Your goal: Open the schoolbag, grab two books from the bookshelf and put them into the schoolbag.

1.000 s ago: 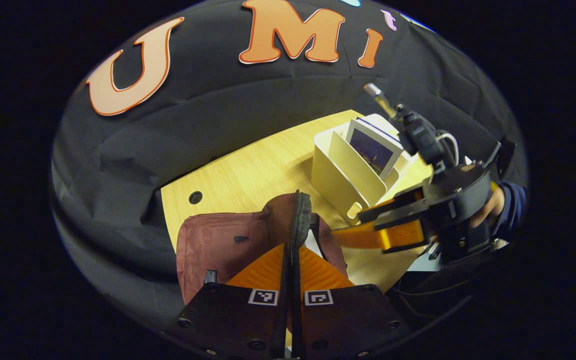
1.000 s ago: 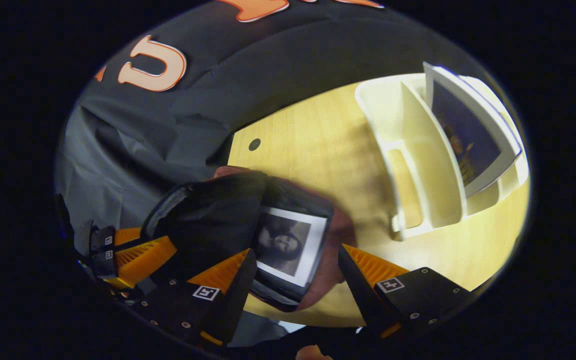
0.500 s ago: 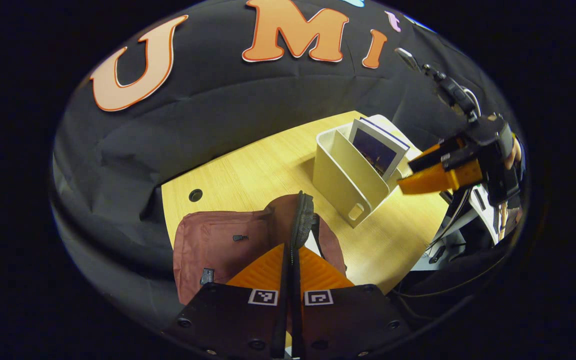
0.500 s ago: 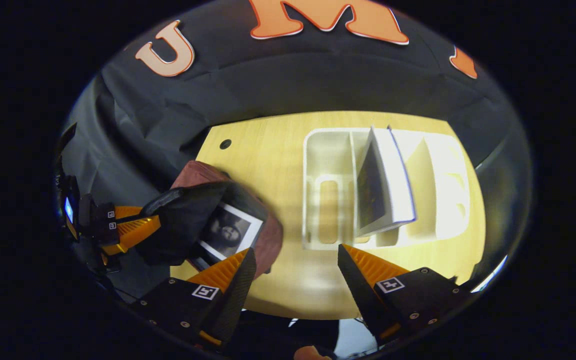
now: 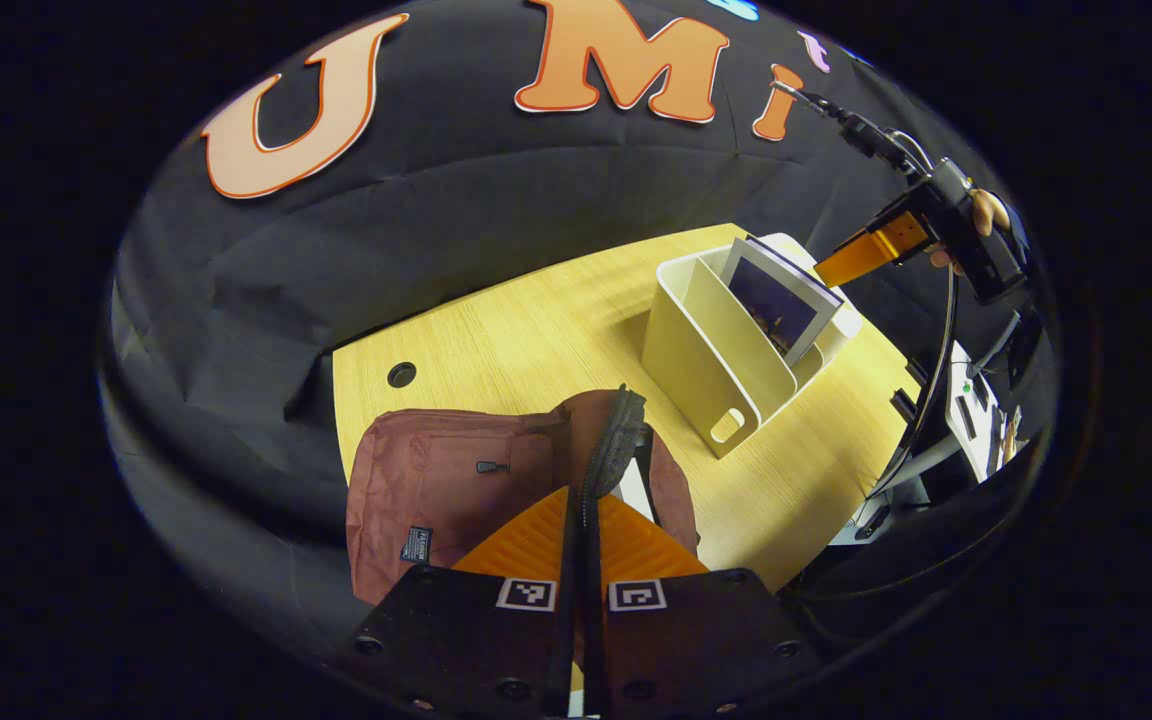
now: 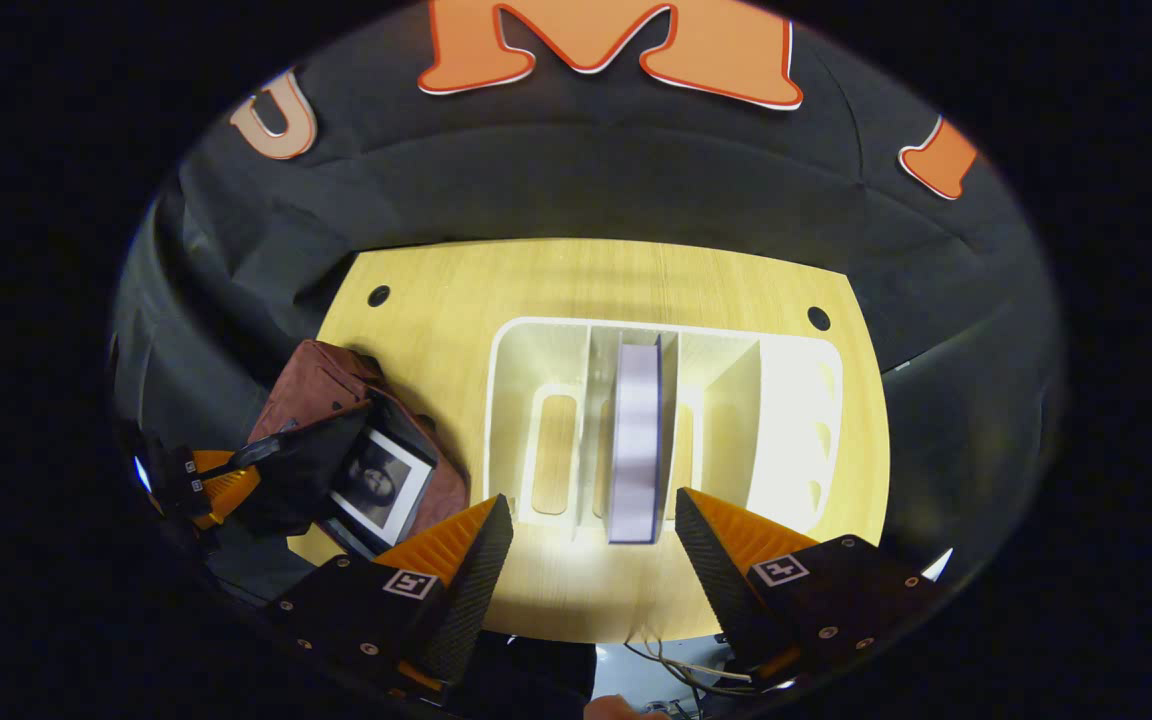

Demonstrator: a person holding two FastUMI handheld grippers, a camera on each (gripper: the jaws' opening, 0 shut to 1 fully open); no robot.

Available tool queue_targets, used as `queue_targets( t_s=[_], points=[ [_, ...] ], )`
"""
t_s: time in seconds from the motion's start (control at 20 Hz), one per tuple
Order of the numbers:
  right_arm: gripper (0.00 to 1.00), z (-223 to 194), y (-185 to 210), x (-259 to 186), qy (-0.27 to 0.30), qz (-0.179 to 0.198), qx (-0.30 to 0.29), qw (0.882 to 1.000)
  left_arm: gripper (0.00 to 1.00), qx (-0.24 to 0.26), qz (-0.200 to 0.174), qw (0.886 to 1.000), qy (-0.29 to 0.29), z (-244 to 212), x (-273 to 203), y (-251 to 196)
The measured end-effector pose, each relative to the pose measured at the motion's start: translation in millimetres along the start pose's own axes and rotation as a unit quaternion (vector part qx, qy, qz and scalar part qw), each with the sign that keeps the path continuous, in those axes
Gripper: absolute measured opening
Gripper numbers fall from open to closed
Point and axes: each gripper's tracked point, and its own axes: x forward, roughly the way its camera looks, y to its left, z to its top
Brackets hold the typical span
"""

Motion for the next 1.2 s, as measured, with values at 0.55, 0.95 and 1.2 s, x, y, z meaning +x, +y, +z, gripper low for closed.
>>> queue_targets(
  t_s=[0.55,0.95,1.2],
  points=[
    [0.87,9,-24,80,0.083,-0.016,0.009,0.996,0.05,-0.009,0.012,0.999,0.035,-4,13,8],
    [0.39,-11,-28,88,0.157,-0.024,0.055,0.986,0.05,-0.015,0.006,0.999,0.034,-5,17,2],
    [0.36,2,-23,47,0.128,-0.015,0.081,0.988,0.05,0.001,-0.01,1.0,0.022,-6,18,0]
  ],
)
